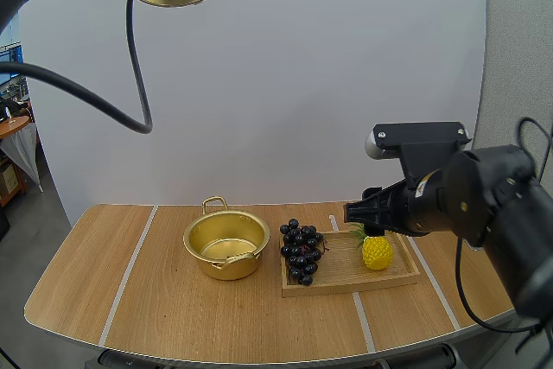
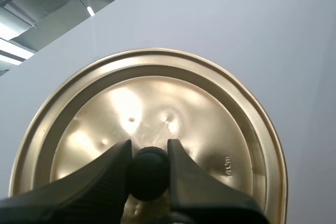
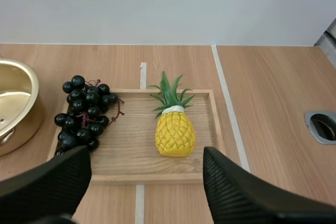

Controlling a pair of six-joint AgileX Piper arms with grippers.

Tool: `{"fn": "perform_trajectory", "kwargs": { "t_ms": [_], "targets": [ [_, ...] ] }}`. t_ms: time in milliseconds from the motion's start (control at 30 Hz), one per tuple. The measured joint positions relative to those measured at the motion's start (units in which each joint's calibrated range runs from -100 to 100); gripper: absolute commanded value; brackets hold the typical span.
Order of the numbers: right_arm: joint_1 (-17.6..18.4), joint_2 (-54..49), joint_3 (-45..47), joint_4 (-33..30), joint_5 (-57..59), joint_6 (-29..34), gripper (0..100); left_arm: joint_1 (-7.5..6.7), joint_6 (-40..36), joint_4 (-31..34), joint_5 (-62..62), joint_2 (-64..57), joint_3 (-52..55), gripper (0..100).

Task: Open the pot, put the pineapple inside, and close it

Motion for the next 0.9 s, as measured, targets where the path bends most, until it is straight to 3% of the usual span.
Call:
{"fn": "perform_trajectory", "kwargs": {
  "t_ms": [200, 533, 900],
  "targets": [
    [0.0, 11.0, 0.0, -0.8, -5.8, 1.8, 100, 0.00, 0.0, 0.0, -0.6, 0.0, 0.0, 0],
    [-0.1, 17.9, 0.0, -2.4, -9.1, 1.9, 100, 0.00, 0.0, 0.0, -0.6, 0.0, 0.0, 0],
    [-3.2, 26.7, 0.0, -3.0, -19.9, -1.0, 100, 0.00, 0.0, 0.0, -0.6, 0.0, 0.0, 0]
  ]
}}
